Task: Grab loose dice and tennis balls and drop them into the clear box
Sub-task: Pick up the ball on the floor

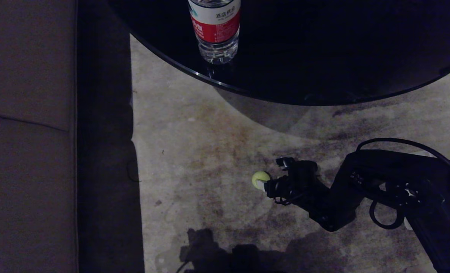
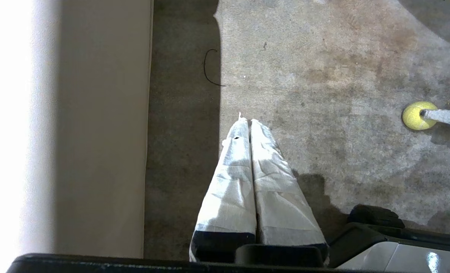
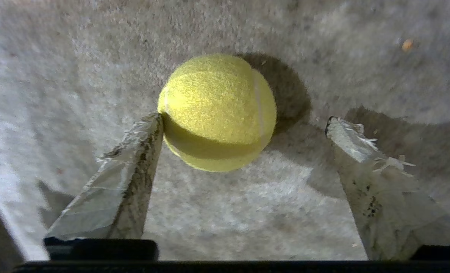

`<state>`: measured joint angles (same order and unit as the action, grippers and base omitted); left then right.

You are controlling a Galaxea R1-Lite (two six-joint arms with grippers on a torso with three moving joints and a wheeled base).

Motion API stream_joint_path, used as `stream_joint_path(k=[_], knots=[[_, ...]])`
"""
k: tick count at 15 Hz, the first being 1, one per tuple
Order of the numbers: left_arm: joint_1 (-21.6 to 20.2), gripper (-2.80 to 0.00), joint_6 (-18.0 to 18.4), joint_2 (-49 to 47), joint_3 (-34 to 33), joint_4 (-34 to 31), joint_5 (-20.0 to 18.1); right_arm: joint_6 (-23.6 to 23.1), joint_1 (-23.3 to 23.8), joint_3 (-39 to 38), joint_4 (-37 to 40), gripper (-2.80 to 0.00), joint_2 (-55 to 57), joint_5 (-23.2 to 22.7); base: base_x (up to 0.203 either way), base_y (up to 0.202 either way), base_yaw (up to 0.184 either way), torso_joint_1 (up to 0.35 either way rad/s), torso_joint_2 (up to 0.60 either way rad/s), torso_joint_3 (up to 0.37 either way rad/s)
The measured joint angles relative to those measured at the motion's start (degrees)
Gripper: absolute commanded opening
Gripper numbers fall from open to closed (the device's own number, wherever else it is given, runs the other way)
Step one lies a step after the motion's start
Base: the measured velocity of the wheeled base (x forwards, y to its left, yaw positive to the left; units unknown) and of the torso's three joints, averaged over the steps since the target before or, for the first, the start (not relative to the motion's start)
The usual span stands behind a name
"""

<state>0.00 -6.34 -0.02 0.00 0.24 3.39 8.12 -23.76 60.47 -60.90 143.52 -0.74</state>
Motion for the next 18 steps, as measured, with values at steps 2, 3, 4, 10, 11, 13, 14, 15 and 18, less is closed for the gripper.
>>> stream_joint_path(k=[2,3,4,10,11,13,14,15,18], knots=[[0.0,-2.80,0.0,0.0,0.0,0.0,0.0,-1.3,0.0,0.1,-0.1,0.00,0.3,0.1,0.000,0.000,0.000,0.000,0.00,0.000],[0.0,-2.80,0.0,0.0,0.0,0.0,0.0,-1.3,0.0,0.1,-0.1,0.00,0.4,0.1,0.000,0.000,0.000,0.000,0.00,0.000],[0.0,-2.80,0.0,0.0,0.0,0.0,0.0,-1.3,0.0,0.2,-0.1,0.00,0.5,0.0,0.000,0.000,0.000,0.000,0.00,0.000],[0.0,-2.80,0.0,0.0,0.0,0.0,0.0,-1.2,-0.2,2.1,-0.2,0.00,1.1,-1.7,0.000,0.000,0.000,0.000,0.00,0.000],[0.0,-2.80,0.0,0.0,0.0,0.0,0.0,-1.2,-0.3,2.3,-0.2,0.00,1.3,-2.0,0.000,0.000,0.000,0.000,0.00,0.000],[0.0,-2.80,0.0,0.0,0.0,0.0,0.0,-1.1,-0.3,3.3,-0.3,0.00,1.8,-2.2,0.000,0.000,0.000,0.000,0.00,0.000],[0.0,-2.80,0.0,0.0,0.0,0.0,0.0,-1.1,-0.3,3.9,-0.3,0.00,2.1,-2.2,0.000,0.000,0.000,0.000,0.00,0.000],[0.0,-2.80,0.0,0.0,0.0,0.0,0.0,-1.0,-0.3,4.7,-0.3,0.00,2.5,-2.2,0.000,0.000,0.000,0.000,0.00,0.000],[0.0,-2.80,0.0,0.0,0.0,0.0,0.0,-1.0,-0.2,6.3,-0.4,0.00,3.4,-2.7,0.000,0.000,0.000,0.000,0.00,0.000]])
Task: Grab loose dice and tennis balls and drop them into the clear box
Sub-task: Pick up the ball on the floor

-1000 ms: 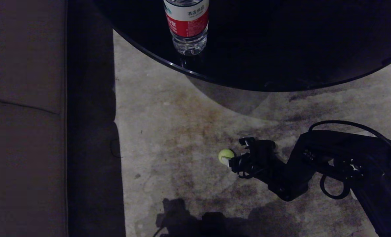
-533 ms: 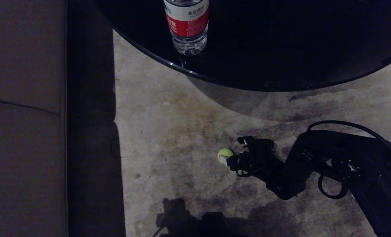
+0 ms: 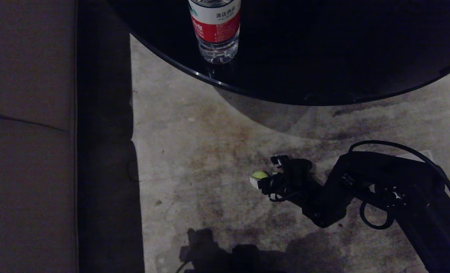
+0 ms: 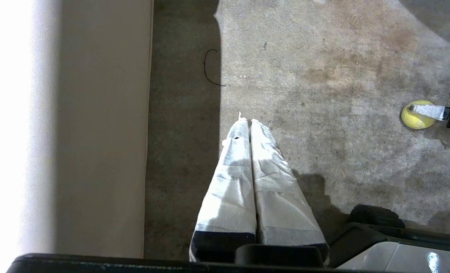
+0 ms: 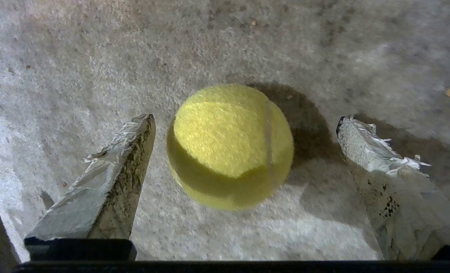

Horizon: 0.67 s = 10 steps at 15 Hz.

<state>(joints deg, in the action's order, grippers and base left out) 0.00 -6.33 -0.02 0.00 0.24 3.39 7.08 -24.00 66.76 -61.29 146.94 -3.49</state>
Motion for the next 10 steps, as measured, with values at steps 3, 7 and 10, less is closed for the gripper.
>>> stream_joint_path(k=[3,7,10], knots=[[0.0,-2.80,0.0,0.0,0.0,0.0,0.0,-0.1,0.0,1.0,-1.2,0.00,1.0,-1.2,0.000,0.000,0.000,0.000,0.00,0.000],[0.0,-2.80,0.0,0.0,0.0,0.0,0.0,-0.3,0.2,2.1,-2.5,0.00,2.5,-1.6,0.000,0.000,0.000,0.000,0.00,0.000],[0.0,-2.80,0.0,0.0,0.0,0.0,0.0,-0.1,0.7,2.4,-2.4,-2.80,2.9,-1.6,0.000,0.000,0.000,0.000,0.00,0.000]])
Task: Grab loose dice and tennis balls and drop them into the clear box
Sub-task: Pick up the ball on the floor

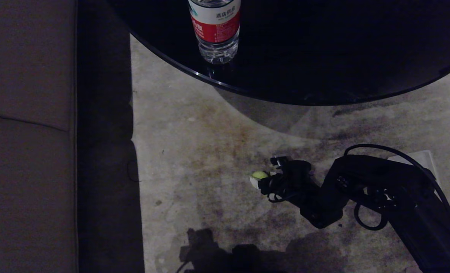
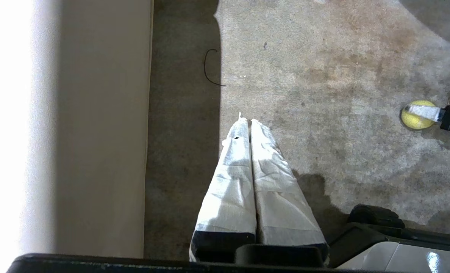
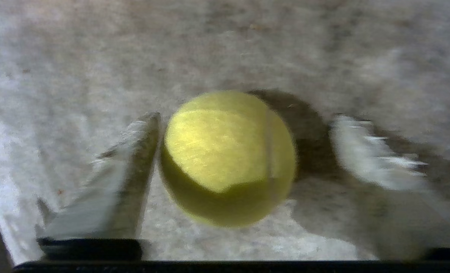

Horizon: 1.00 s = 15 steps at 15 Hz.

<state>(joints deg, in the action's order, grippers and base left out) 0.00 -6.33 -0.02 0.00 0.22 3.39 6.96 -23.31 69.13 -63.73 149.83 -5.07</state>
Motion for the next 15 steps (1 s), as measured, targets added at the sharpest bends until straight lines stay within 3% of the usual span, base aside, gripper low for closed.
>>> stream_joint_path(k=[15], knots=[[0.0,-2.80,0.0,0.0,0.0,0.0,0.0,0.1,0.2,-0.5,1.9,-2.80,-0.2,0.1,0.000,0.000,0.000,0.000,0.00,0.000]])
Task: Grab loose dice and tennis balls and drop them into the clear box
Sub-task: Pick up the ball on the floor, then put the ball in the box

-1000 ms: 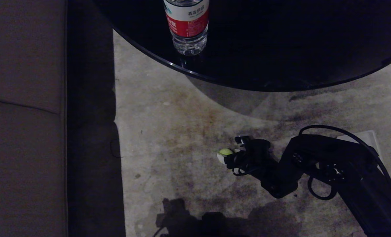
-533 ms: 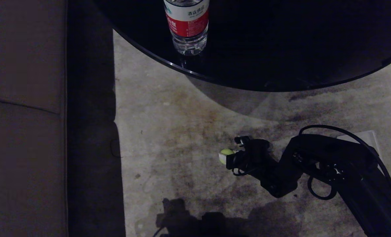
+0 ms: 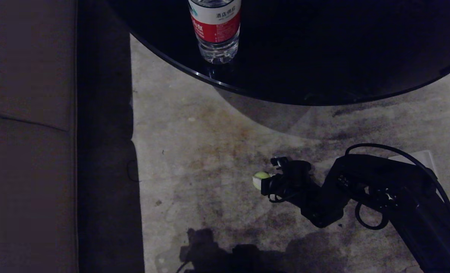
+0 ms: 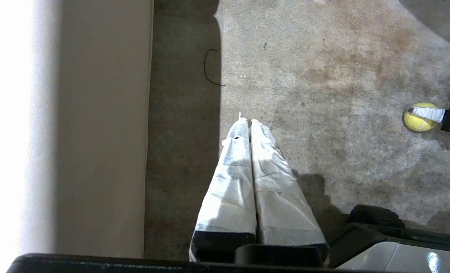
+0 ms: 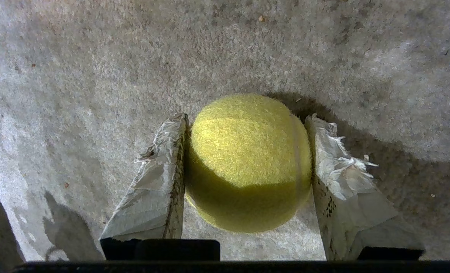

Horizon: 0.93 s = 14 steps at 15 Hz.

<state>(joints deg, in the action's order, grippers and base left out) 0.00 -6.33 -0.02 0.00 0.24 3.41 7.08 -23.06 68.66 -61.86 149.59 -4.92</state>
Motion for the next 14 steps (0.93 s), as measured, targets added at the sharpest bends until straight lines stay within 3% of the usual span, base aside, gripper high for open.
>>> stream_joint_path(k=[5,14], knots=[[0.0,-2.80,0.0,0.0,0.0,0.0,0.0,0.1,0.1,-4.3,0.1,-2.80,-3.1,0.2,0.000,0.000,0.000,0.000,0.00,0.000],[0.0,-2.80,0.0,0.0,0.0,0.0,0.0,0.3,2.4,-24.5,3.9,-2.80,-25.9,2.7,0.000,0.000,0.000,0.000,0.00,0.000]])
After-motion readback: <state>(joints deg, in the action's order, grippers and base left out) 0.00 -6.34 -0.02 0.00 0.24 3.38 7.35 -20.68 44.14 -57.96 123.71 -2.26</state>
